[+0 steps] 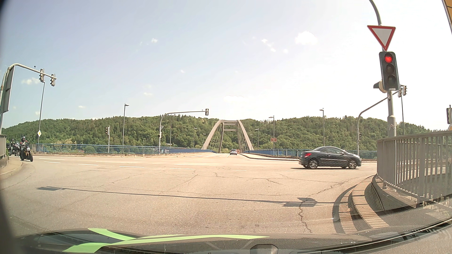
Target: Follow the waypoints while adhering to traffic rules and regulations
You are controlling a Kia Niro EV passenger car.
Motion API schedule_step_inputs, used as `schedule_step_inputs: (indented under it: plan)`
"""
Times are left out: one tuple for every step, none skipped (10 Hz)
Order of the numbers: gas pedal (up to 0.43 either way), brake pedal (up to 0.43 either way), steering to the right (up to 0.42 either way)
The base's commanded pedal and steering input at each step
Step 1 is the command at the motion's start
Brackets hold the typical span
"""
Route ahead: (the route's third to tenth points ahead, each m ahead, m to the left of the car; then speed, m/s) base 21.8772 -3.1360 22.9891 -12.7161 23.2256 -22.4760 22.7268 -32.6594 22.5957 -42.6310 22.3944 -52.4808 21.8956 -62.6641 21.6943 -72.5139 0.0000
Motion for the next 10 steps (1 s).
schedule_step_inputs:
  plan:
    - [0.0,0.36,0.038]
    - [0.0,0.36,0.037]
    - [0.0,0.36,0.038]
    - [0.0,0.366,0.037]
    - [0.0,0.366,0.038]
    - [0.0,0.366,0.037]
    - [0.0,0.366,0.038]
    - [0.0,0.366,0.037]
    - [0.0,0.366,0.037]
    - [0.0,0.366,0.037]
